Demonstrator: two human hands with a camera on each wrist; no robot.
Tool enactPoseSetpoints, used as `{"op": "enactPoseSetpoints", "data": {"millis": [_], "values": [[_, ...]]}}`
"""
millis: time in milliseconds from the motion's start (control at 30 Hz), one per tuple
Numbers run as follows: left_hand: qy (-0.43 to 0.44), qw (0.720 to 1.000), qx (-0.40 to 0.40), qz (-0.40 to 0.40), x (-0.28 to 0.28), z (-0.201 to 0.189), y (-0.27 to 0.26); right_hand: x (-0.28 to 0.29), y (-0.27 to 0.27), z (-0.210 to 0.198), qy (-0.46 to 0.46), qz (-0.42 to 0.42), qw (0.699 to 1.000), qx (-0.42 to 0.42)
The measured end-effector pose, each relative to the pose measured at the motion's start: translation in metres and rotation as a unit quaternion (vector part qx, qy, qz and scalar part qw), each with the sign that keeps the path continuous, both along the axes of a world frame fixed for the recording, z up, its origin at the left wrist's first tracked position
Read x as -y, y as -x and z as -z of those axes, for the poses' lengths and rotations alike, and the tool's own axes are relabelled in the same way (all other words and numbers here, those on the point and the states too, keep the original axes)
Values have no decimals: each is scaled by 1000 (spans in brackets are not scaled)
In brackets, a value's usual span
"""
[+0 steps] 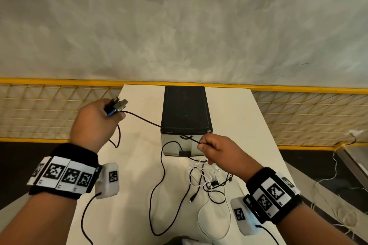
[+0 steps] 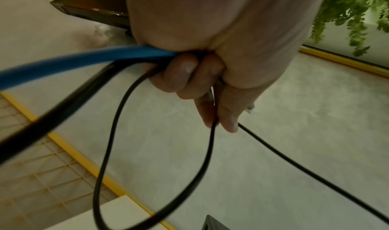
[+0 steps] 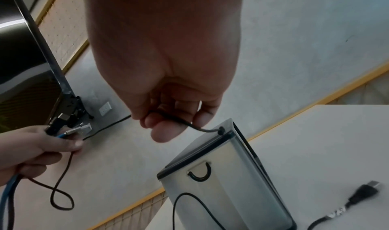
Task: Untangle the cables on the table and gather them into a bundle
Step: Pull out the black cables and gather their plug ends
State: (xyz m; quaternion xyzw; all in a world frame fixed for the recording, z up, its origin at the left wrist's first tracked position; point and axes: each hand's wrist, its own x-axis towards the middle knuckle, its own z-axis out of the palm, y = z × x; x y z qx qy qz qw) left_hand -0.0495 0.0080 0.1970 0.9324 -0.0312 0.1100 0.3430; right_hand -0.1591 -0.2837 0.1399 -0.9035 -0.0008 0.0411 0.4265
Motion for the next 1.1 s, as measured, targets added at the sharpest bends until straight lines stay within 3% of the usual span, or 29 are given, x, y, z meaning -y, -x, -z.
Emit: {"op": "enactPoseSetpoints", "data": {"millis": [133,233,300,400,433,500,600,733,833,967,1100], "values": [[-40,999,5,-22,-8,0,-7,3,5,3,57,0,998,4],[-51,998,24,18,5,-3,5,3,5,6,79,0,997,22],[-19,992,33,120,28,-4,28,1,3,6,97,-9,994,38],[-24,944,46,326,66,6,64,-7,1,2,105,-62,990,66],[-39,928,38,369,75,13,69,-11,1,1,97,-80,989,80],[-47,921,4,386,83,24,73,-16,1,-2,67,-85,989,104],[-36,936,-18,349,78,31,65,-19,2,-7,12,-47,994,100],[-86,940,-30,328,66,30,57,-23,1,-7,7,-72,995,67],[-120,950,-42,287,51,20,50,-17,-4,-1,-10,-40,994,99],[-134,987,24,89,-8,-2,9,12,-5,9,-65,84,988,111],[-143,985,32,-88,-77,-15,-21,49,-4,23,-27,176,981,82]]}}
